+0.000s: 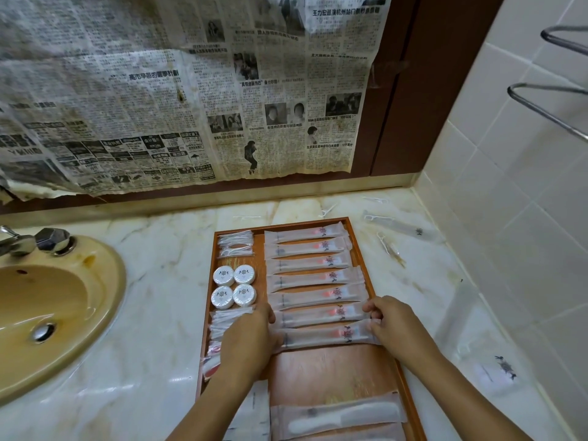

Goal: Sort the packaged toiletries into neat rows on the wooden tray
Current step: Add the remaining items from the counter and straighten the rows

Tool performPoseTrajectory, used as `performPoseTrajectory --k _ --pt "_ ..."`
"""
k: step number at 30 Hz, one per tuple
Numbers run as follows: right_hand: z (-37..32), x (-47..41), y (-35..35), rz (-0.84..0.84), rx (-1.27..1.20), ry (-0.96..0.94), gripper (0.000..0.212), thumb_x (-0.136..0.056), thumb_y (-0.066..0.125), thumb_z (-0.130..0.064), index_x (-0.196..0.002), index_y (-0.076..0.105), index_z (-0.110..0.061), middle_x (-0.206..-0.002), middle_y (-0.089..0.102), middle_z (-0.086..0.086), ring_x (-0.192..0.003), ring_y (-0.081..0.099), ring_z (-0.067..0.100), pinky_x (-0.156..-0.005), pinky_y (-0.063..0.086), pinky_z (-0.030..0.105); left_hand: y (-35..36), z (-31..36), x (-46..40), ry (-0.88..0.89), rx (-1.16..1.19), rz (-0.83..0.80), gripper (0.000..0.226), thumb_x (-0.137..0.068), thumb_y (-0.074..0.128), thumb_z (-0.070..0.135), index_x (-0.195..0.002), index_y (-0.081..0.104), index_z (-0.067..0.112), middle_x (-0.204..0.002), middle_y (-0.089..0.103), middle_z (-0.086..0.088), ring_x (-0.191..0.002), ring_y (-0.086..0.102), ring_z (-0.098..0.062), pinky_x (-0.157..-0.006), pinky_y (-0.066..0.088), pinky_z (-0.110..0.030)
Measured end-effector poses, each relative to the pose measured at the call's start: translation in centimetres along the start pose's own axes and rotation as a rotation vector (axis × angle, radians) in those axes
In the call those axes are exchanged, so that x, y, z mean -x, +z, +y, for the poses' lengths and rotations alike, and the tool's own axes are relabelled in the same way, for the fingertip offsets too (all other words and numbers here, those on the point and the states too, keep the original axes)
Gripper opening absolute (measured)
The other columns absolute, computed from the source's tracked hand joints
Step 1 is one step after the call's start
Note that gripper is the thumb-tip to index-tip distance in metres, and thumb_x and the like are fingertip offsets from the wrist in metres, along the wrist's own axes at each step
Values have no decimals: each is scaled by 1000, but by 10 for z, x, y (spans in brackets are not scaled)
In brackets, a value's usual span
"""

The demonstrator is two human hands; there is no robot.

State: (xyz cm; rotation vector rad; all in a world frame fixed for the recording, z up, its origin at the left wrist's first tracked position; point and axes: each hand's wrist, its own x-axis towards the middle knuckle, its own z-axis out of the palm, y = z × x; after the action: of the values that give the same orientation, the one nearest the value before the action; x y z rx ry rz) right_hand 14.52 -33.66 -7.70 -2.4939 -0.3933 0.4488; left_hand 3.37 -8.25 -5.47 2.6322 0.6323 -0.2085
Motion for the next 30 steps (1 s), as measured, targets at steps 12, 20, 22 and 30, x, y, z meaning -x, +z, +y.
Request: performPoseTrajectory --k 12,20,22,30 --pt "-12 34 33 151 252 -137 30 -88 65 -26 -118 65 -30 -118 57 -15 -107 52 9 -92 43 22 12 -19 7 282 -165 112 26 -85 69 31 -110 64 25 -112 62 3 -93 61 -18 -70 48 -27" --pt "-12 49 49 141 325 -111 40 -78 75 -24 -116 67 -32 -117 61 -12 -106 60 14 -91 44 33 21 -23 11 329 -213 106 19 -74 79 27 -92 71 25 -93 67 3 -79 64 -19 -61 49 -29" --pt "-14 50 48 143 324 -106 38 -84 70 -26 -121 65 -33 -122 59 -13 -111 57 14 -96 40 32 21 -23 11 338 -206 127 18 -80 74 28 -97 70 26 -98 67 3 -83 64 -19 -65 50 -28" --pt "-23 52 42 124 294 -63 38 -97 52 -32 -134 52 -37 -141 45 -19 -123 42 13 -105 27 25 19 -23 12 358 -169 119 20 -93 60 33 -112 64 29 -113 64 6 -98 61 -16 -78 46 -24"
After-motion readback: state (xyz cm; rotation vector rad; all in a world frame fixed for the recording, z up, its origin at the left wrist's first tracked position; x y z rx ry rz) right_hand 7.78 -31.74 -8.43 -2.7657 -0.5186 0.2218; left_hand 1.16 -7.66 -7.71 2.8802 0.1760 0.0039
